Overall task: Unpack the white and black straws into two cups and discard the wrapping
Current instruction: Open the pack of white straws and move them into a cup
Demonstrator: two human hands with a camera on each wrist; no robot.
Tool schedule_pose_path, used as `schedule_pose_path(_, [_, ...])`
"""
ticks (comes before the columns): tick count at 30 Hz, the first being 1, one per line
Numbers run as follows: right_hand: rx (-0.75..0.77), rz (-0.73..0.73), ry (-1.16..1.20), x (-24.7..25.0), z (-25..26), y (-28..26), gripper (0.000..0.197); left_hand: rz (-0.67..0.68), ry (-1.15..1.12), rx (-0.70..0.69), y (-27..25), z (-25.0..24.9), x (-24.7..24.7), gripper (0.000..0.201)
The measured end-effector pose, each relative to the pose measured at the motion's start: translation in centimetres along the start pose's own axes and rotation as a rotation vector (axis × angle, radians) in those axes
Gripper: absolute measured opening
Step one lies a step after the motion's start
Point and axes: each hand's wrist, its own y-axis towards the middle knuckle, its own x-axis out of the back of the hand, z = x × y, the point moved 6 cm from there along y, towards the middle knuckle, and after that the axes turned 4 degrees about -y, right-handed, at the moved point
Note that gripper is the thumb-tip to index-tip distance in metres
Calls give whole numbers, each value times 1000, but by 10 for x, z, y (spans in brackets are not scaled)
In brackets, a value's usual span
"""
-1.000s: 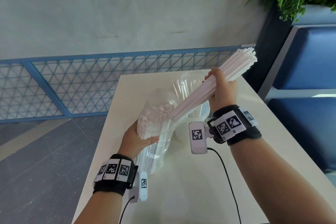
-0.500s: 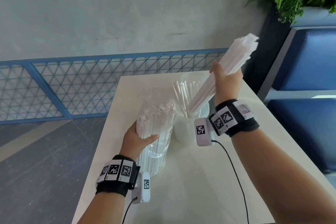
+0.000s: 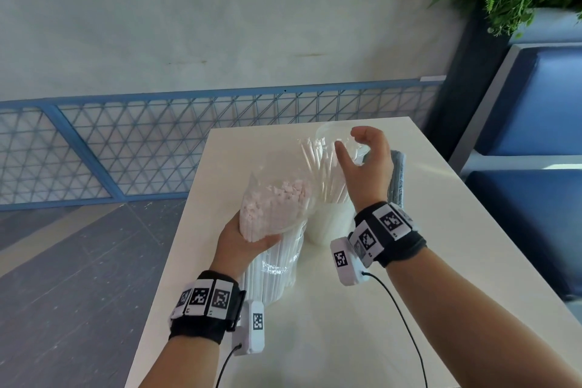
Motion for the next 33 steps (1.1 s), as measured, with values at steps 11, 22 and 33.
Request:
schedule_pose_path(11, [335,632,-201,-46,23,-68,54,60,-129,30,2,17,4,60])
schedule_pose_path(22, [275,789,-366,-51,9,-67,67,83,-150,18,3,13,2,55])
schedule_pose_path(33, [-267,780,-96,-55,-38,-98,55,84,-125,-21,8,14,1,61])
